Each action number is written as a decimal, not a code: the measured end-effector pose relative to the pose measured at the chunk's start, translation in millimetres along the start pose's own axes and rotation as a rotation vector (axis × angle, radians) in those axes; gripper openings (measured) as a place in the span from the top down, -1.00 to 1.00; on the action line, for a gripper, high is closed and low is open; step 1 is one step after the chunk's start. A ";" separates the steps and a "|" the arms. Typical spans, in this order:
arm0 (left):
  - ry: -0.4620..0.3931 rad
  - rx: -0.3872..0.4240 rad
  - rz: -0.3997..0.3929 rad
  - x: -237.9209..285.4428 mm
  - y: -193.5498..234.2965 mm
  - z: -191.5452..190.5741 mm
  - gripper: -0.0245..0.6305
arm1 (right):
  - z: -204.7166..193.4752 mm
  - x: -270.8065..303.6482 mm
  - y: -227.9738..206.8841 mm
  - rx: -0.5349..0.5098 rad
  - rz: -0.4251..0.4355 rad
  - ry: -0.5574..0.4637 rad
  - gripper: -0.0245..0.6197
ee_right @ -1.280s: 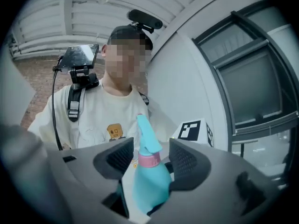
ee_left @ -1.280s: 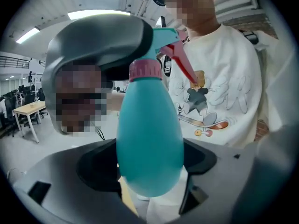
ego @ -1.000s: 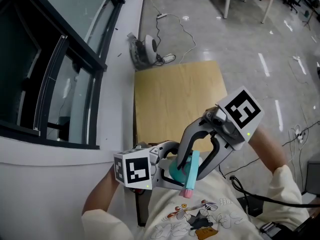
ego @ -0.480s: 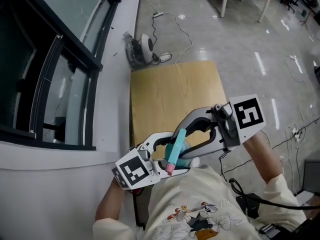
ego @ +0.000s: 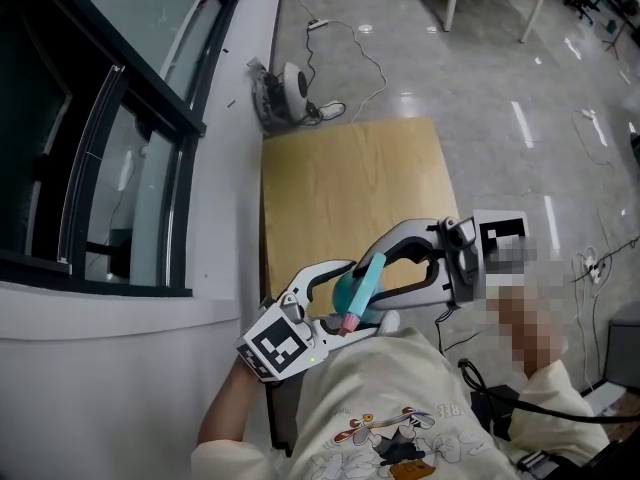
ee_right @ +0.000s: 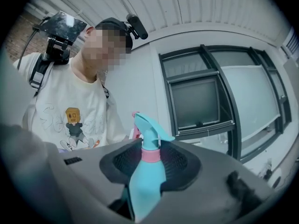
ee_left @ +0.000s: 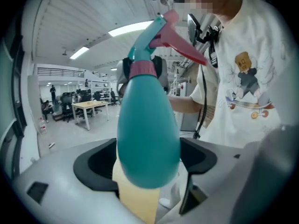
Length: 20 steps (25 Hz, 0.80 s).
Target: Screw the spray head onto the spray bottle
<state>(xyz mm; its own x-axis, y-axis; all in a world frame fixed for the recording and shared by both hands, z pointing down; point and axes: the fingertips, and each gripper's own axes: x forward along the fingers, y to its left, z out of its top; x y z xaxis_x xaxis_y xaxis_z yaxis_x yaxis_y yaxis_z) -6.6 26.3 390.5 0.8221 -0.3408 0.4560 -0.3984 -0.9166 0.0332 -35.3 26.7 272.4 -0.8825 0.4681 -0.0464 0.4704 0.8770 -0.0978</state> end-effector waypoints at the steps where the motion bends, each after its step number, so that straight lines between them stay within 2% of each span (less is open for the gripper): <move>1: -0.010 -0.044 0.050 -3.8 8.9 -8.8 -0.32 | -4.1 -5.6 -6.3 -0.001 -0.033 0.007 0.53; 4: -0.045 -0.240 0.274 -25.2 41.4 -47.8 -0.32 | -28.5 -27.1 -43.5 -0.030 -0.208 0.046 0.53; 7: -0.088 -0.418 0.509 -48.6 55.5 -82.1 -0.31 | -67.5 -52.5 -102.5 -0.057 -0.465 0.036 0.53; 8: -0.102 -0.467 0.590 -55.6 56.4 -91.1 -0.23 | -83.3 -60.2 -121.7 -0.064 -0.542 0.029 0.53; 11: -0.127 -0.625 0.838 -74.4 57.6 -114.6 0.70 | -135.9 -71.4 -172.1 -0.085 -0.705 0.068 0.53; 12: -0.137 -0.665 0.870 -75.9 55.0 -117.1 0.90 | -154.0 -70.6 -185.6 -0.094 -0.734 0.095 0.53; 15: -0.160 -0.696 0.820 -65.6 40.9 -104.8 0.90 | -209.3 -65.4 -212.0 -0.079 -0.767 0.141 0.53; 18: -0.115 -0.663 0.757 -59.0 37.4 -97.3 0.90 | -259.0 -67.0 -228.2 -0.020 -0.814 0.126 0.53; 20: -0.099 -0.670 0.734 -64.3 43.7 -102.0 0.90 | -284.4 -68.6 -242.0 0.005 -0.863 0.110 0.53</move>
<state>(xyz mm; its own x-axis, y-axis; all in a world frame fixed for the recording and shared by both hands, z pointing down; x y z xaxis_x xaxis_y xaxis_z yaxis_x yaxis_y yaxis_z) -118.3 29.4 453.3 0.2979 -0.8195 0.4896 -0.9435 -0.1747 0.2817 -87.1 -186.9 582.0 -0.9249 -0.3524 0.1426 -0.3633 0.9298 -0.0585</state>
